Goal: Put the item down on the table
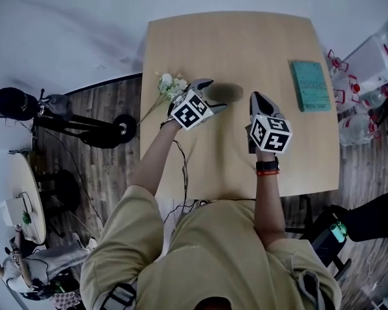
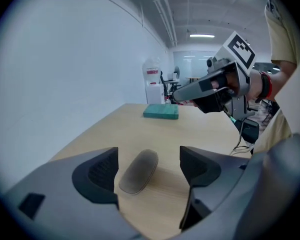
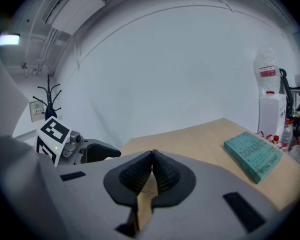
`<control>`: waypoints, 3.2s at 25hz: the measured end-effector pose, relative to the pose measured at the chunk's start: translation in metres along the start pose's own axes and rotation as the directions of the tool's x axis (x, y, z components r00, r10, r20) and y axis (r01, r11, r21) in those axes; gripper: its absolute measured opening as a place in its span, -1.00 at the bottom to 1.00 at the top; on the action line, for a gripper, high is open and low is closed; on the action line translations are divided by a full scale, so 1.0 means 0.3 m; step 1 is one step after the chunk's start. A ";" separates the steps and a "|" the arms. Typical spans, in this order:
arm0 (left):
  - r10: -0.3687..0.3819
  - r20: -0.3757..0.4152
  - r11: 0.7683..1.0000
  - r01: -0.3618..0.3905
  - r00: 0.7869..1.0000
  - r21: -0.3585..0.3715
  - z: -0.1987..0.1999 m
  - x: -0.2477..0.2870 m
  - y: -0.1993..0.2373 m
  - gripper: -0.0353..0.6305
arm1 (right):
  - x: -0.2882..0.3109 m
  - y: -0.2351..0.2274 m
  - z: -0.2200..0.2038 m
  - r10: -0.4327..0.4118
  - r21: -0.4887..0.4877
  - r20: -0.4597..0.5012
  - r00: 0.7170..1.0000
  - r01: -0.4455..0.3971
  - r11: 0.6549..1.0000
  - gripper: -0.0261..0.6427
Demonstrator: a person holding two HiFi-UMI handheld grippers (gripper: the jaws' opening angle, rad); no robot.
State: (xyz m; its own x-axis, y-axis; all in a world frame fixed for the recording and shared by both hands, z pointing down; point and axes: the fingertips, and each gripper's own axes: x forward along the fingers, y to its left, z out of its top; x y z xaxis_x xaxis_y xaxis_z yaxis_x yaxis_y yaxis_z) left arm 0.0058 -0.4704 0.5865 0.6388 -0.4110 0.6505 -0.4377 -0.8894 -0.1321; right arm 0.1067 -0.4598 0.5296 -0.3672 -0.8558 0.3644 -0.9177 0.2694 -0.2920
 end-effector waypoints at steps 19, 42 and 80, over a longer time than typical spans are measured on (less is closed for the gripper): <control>0.477 0.278 0.863 -0.383 0.834 -0.329 0.057 -0.715 -0.157 0.28 | -0.366 0.355 -0.008 0.025 -0.101 0.064 0.998 -0.019 0.995 -0.89; 0.689 0.307 0.702 -0.499 0.656 -0.508 -0.081 -1.138 -0.463 -0.42 | -0.726 0.598 -0.105 0.038 -0.153 0.149 0.988 -0.015 0.988 -0.89; 0.727 0.287 0.655 -0.505 0.624 -0.562 -0.206 -1.195 -0.670 -0.82 | -0.883 0.662 -0.223 0.014 -0.178 0.227 0.974 0.027 0.984 -0.89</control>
State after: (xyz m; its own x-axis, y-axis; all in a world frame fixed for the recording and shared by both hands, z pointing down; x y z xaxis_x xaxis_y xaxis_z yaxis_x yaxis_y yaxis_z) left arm -0.1743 -0.1321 0.4262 0.2616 -0.9604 0.0955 -0.9650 -0.2623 0.0051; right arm 0.0115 -0.1501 0.4344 -0.3363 -0.9297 0.1501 -0.9396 0.3205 -0.1201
